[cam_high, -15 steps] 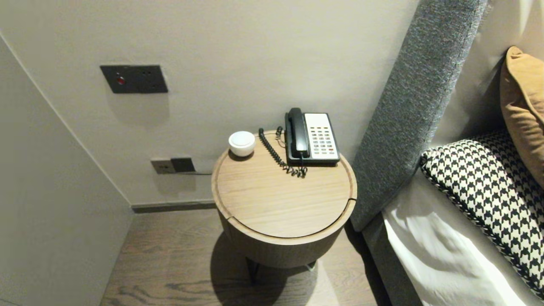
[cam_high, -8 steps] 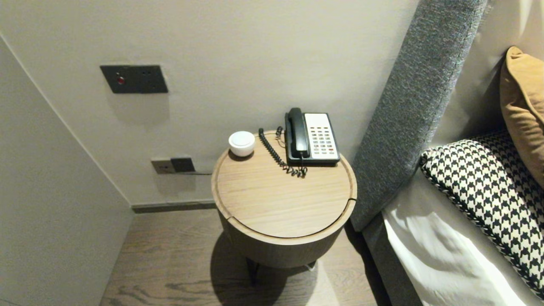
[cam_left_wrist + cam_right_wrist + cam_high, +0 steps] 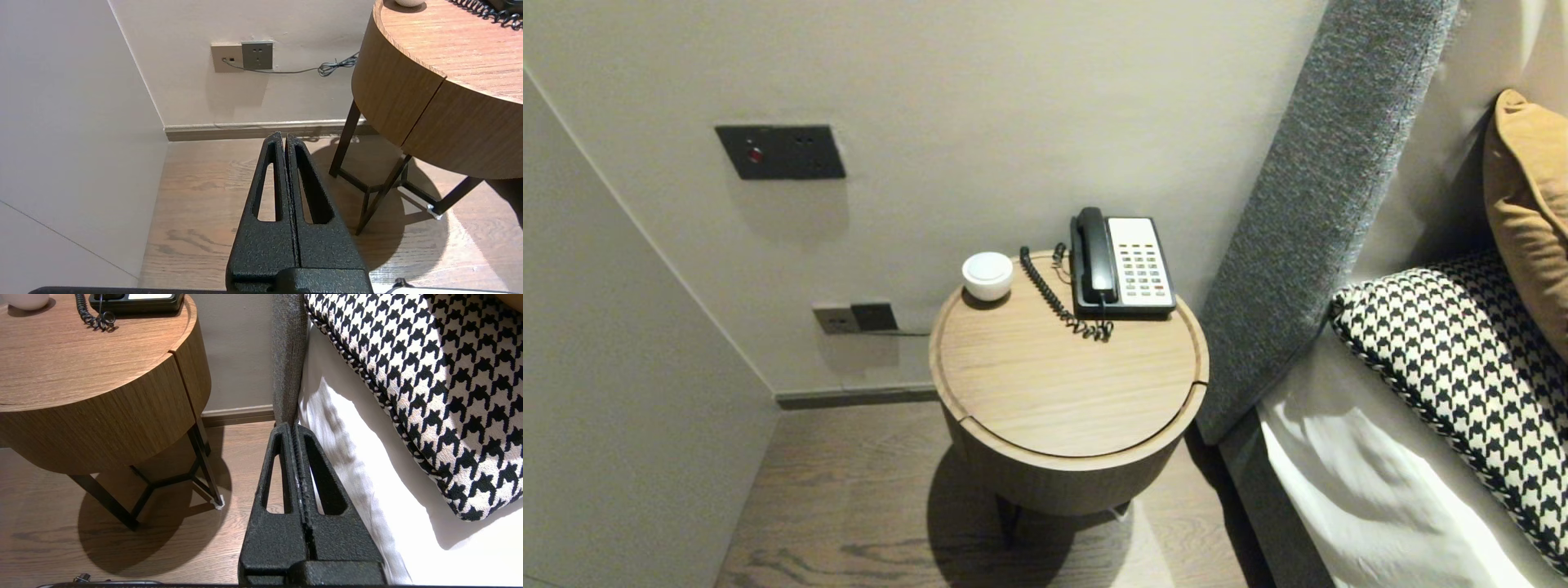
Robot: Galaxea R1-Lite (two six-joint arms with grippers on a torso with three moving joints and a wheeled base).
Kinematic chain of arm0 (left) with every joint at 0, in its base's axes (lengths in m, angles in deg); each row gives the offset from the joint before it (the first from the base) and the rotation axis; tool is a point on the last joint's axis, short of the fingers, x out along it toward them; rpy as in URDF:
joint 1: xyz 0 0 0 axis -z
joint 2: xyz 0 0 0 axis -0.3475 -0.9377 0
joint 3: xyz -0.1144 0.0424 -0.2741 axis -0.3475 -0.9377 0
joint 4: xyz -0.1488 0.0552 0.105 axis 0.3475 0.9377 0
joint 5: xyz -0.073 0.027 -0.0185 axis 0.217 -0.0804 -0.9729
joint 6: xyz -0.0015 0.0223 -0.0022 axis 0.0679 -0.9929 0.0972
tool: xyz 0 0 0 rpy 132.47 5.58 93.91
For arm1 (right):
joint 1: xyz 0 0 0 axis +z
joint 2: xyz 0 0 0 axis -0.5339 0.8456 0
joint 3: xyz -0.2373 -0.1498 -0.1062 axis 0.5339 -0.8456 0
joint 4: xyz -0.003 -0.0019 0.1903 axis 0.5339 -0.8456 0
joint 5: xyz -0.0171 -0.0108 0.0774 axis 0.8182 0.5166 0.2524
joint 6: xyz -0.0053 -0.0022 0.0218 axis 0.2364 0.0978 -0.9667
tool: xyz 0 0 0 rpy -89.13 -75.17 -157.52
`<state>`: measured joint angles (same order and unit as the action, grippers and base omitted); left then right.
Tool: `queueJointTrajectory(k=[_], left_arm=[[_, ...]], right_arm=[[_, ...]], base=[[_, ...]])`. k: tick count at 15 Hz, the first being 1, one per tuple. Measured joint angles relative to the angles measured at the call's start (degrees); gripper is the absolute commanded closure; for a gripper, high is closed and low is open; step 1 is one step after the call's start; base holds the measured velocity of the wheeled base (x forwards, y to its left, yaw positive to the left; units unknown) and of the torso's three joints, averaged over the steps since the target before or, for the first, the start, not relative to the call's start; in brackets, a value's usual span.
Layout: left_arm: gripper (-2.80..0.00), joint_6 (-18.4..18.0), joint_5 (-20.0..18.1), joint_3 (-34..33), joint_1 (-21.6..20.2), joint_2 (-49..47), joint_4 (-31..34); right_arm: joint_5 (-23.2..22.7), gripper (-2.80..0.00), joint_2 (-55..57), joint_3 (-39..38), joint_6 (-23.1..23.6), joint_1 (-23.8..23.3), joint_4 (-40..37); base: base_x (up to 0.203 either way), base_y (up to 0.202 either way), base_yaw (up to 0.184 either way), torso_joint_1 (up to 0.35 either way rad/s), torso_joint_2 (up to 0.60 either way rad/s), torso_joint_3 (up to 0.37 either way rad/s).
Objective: Open the nightstand drawer
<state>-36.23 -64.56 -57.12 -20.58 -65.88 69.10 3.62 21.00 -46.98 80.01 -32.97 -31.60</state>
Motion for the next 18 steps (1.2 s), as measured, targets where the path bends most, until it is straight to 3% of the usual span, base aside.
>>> queueJointTrajectory(k=[18], left_arm=[[0.00, 0.0, 0.0, 0.0, 0.0, -0.1, 0.0]], right_arm=[[0.0, 0.00, 0.1, 0.0, -0.1, 0.0, 0.0]], base=[[0.000, 0.000, 0.000, 0.000, 0.00, 0.000]])
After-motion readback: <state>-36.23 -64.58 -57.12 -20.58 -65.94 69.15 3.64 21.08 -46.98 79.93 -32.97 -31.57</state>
